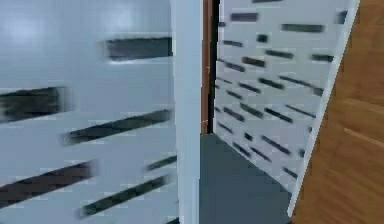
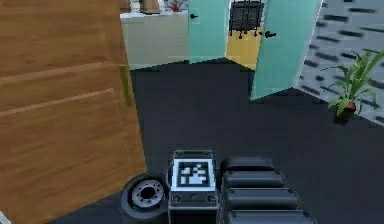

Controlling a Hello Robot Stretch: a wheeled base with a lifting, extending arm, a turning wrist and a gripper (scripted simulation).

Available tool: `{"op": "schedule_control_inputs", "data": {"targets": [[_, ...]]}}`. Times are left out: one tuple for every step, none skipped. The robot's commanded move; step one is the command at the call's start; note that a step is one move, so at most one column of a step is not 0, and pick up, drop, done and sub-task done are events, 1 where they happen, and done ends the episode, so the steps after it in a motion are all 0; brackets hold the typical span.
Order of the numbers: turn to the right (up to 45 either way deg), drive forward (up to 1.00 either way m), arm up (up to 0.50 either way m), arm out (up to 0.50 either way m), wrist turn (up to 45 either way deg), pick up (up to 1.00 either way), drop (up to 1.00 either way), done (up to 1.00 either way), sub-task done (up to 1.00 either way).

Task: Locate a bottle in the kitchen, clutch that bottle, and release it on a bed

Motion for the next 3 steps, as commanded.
{"op": "schedule_control_inputs", "data": {"targets": [[45.0,0.0,0.0,0.0,0.0,0.0,0.0,0.0,0.0],[36.0,0.0,0.0,0.0,0.0,0.0,0.0,0.0,0.0],[0.0,0.25,0.0,0.0,0.0,0.0,0.0,0.0,0.0]]}}
